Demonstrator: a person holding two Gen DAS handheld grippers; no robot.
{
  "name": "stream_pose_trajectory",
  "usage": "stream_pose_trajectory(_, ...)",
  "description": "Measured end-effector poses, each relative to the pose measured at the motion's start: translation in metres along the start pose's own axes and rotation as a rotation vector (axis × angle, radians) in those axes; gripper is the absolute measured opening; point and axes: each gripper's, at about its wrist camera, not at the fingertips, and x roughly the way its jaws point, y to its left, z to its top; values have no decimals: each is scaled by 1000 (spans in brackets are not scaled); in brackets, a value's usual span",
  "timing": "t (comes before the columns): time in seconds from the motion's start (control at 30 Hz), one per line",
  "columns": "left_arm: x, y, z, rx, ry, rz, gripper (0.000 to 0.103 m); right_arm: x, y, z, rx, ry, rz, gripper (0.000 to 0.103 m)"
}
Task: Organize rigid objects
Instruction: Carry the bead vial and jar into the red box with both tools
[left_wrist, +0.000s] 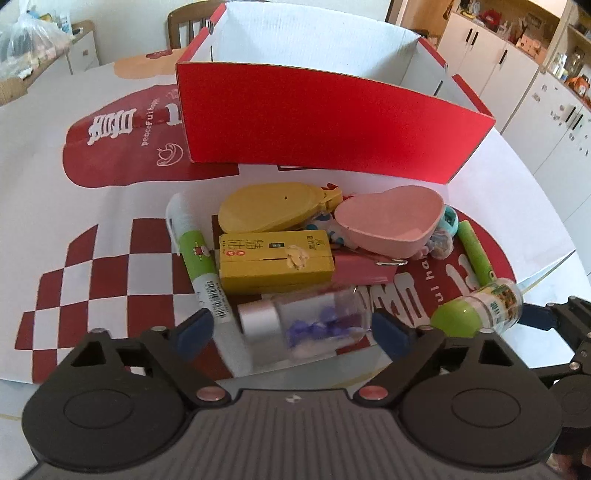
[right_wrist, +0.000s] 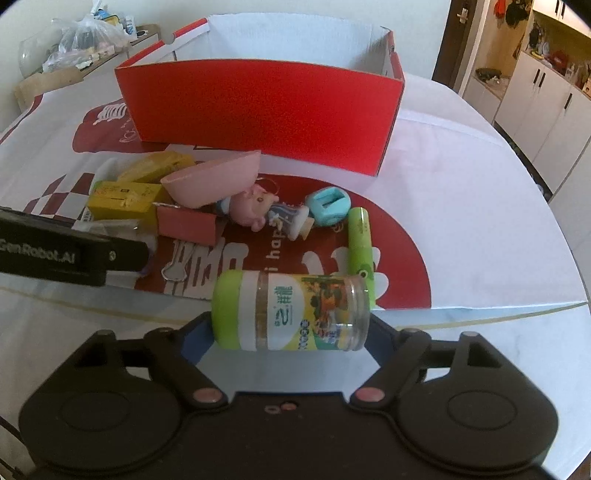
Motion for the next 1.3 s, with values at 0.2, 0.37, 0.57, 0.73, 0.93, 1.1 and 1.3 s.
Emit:
stream_pose_trajectory(0.2, -7, 0, -1, 19, -26, -22, 74, -3, 0, 0, 1, -11, -10, 82)
stream_pose_trajectory(0.37, -12, 5, -3, 10, -32, -28, 74, -8, 1, 0, -1, -15, -20, 82)
stream_pose_trajectory(0.57, -27, 13, -1, -10, -69, -48, 74, -22, -3, 2, 20, -44, -8, 82)
stream_pose_trajectory(0.73, -45, 12, 6, 12, -114, -61, 74, -38, -3, 9, 18, -79, 5, 82)
stream_pose_trajectory(0.93, -64, 6, 24, 32, -161, -79, 74, -57, -5, 34, -11, -126, 13, 82)
stream_pose_trajectory(1.1, -75, 7, 48, 24, -210, -81, 74, -66, -10, 63, -39, -181, 0, 82)
stream_pose_trajectory(1.3, -82, 8, 82, 18, -265, -74, 74, -68, -20, 101, -61, -234, 3, 82)
